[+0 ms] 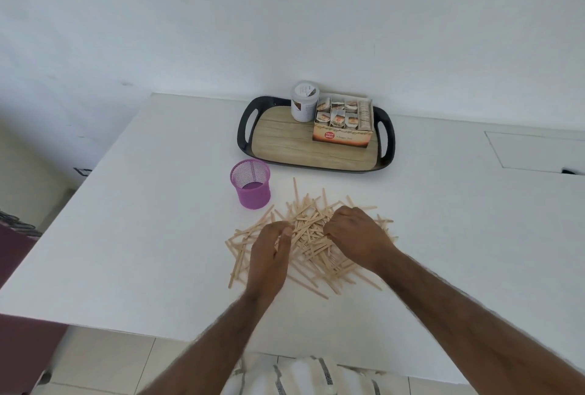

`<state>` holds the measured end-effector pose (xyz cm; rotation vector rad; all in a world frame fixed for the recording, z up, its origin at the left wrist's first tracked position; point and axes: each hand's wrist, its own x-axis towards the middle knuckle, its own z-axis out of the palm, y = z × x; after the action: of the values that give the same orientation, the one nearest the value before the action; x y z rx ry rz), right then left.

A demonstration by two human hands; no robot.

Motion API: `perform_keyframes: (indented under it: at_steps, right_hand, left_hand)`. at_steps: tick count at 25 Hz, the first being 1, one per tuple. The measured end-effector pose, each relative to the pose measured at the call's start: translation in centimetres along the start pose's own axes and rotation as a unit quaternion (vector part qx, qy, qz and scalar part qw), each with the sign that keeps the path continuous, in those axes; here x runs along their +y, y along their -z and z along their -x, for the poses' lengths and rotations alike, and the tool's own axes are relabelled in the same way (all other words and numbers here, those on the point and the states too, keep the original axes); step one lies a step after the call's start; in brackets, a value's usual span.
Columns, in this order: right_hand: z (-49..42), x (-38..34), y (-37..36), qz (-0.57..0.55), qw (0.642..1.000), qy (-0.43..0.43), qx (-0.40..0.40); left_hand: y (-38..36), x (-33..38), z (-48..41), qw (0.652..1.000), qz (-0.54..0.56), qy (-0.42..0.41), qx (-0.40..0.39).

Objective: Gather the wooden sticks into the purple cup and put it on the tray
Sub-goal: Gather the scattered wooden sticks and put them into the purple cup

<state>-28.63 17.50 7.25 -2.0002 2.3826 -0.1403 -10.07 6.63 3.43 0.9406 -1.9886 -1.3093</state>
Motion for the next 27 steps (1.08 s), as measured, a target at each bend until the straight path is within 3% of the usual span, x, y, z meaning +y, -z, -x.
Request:
perform_keyframes:
  at_steps: [3,7,9,13,15,17,19,21,23,25,27]
  right_hand:
    - [-0.6,-1.1,1.2,-0.064,0.998,-0.016,0.008]
    - [-1.2,-2.9,1.4,-0.115,0.992,-0.047,0.013]
    - [-1.2,-3.3,1.6,-0.149,0.987,-0.049,0.031]
    - [-1.8,-4.0,2.2,-0.148,0.988,-0.027,0.024]
    - [-2.3,-3.8,2.4,-0.123,0.992,-0.032,0.001]
    - [-2.7,-3.5,2.5,-0.125,0.990,-0.059,0.006]
    - [-2.9,-4.2,2.8,-0.176,0.976,-0.120,0.044]
    - [-3.0,-5.7,2.6,-0.187,0.970,-0.146,0.060]
    - [-2.8,-7.3,1.5,-0.145,0.981,-0.116,0.056]
    - [-2.3,-8.0,0.6,-0.120,0.990,-0.069,0.032]
    - [-1.8,-7.2,0.5,-0.122,0.991,-0.055,0.029]
  left_hand:
    - [-1.2,2.5,-1.2,0.965,0.214,0.150,-0.014]
    - [-2.1,4.8,-3.1,0.886,0.394,0.243,-0.010]
    - [-1.7,5.1,-4.0,0.880,0.412,0.236,-0.007]
    - [-1.4,5.0,-4.3,0.942,0.287,0.174,-0.025]
    - [-1.6,4.8,-4.2,0.950,0.269,0.155,-0.029]
    - [-1.8,4.7,-3.9,0.920,0.350,0.179,-0.009]
    - [-2.4,5.0,-3.3,0.854,0.464,0.236,0.002]
    - [-3.2,5.2,-2.4,0.830,0.488,0.267,-0.041]
    - [-3.4,5.5,-2.4,0.800,0.510,0.311,-0.062]
    - [-2.9,5.4,-2.8,0.772,0.532,0.347,-0.025]
    - [-2.1,4.6,-3.3,0.776,0.518,0.359,0.035]
